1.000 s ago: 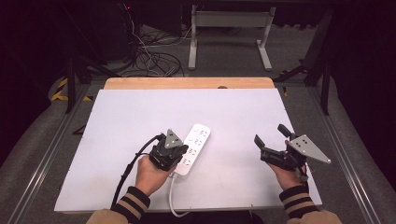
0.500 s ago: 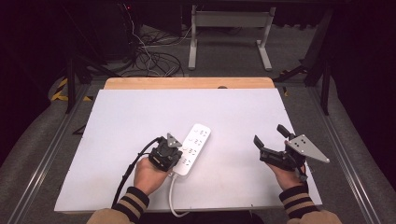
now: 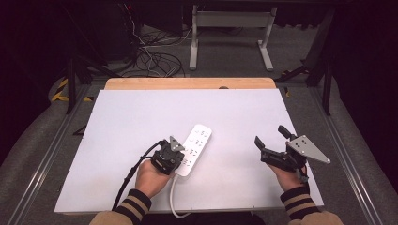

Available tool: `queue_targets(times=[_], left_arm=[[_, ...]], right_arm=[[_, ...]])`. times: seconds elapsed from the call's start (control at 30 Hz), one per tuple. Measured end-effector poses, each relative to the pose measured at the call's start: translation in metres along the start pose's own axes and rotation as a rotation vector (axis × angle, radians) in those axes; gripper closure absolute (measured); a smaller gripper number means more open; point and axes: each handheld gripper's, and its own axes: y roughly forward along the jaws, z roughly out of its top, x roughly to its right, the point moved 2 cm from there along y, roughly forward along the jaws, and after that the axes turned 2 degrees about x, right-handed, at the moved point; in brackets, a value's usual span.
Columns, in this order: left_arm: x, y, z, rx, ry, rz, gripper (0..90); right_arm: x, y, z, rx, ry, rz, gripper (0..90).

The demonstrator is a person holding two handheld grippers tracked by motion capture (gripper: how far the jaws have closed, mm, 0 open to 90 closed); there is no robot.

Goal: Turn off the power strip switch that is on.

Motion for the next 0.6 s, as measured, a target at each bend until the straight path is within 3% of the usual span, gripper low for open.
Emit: queue_targets(times=[0.23,0.6], left_arm=[[0.0017,0.0002,-0.0018,0.013,0.007,0.012,90.0],[0.0003,0.0011,-0.0024,0.023,0.002,-0.002,90.0]], right_arm=[[-0.0007,0.0006,-0.0008,-0.008,-0.005,0.000,7.9],[-0.0017,0.0009,-0.0009,-0.011,-0.004,0.000,8.0]])
